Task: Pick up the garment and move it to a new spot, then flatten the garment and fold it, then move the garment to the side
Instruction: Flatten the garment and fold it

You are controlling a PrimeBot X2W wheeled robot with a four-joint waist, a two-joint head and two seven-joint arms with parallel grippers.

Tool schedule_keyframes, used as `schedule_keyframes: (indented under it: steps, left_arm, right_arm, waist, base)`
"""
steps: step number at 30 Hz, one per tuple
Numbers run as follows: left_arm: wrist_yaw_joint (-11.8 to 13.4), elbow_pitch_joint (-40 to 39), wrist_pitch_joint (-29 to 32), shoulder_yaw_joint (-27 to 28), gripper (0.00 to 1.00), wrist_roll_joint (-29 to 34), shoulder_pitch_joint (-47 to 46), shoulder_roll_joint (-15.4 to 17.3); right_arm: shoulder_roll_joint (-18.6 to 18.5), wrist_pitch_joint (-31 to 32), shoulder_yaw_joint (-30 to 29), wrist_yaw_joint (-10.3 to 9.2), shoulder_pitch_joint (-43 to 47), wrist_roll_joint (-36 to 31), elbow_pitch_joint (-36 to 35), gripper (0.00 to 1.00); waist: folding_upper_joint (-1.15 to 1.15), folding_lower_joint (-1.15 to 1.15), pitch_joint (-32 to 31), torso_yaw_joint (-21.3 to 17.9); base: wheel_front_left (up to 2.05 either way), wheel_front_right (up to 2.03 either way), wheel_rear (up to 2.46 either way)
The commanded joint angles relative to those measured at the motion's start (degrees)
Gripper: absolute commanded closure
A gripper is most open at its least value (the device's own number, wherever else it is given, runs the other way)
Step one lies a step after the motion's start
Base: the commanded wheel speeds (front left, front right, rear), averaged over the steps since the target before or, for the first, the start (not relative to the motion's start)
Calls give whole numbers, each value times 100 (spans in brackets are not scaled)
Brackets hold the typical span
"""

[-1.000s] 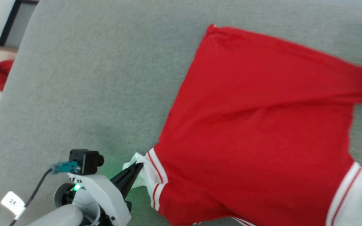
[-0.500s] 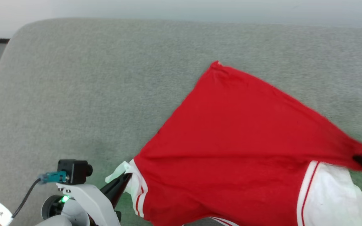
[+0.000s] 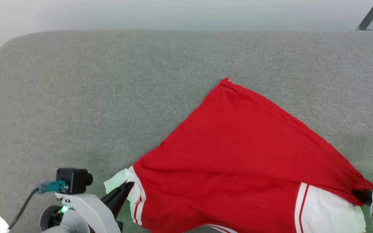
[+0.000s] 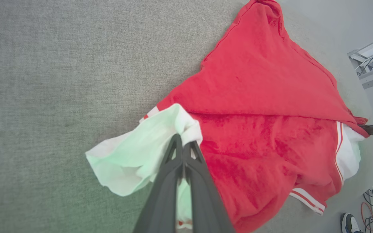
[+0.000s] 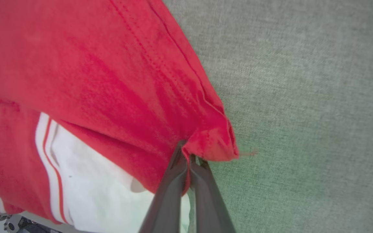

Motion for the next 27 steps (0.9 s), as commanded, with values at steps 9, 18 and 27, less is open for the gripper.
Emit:
schedule_keyframes:
  steps: [9, 18, 27]
  left_arm:
    - [-2, -5, 7, 9, 100, -4, 42, 9]
    - [21, -40, -60, -1, 100, -6, 121, -12]
    - [-34, -29, -22, -53, 100, 70, 22, -136]
  right_arm:
    - [24, -305, 39, -4, 77, -234, -6, 0]
    - [-156, -378, -192, -3, 291, -306, -814, 0]
    - [-358, -857, -50, -3, -470, -475, -1650, 0]
  waist:
    - [0, 0, -33, -33]
    - [0, 0, -135, -47]
    - [0, 0, -115, 134]
  base:
    - [0, 0, 0]
    - [0, 0, 0]
    - [0, 0, 0]
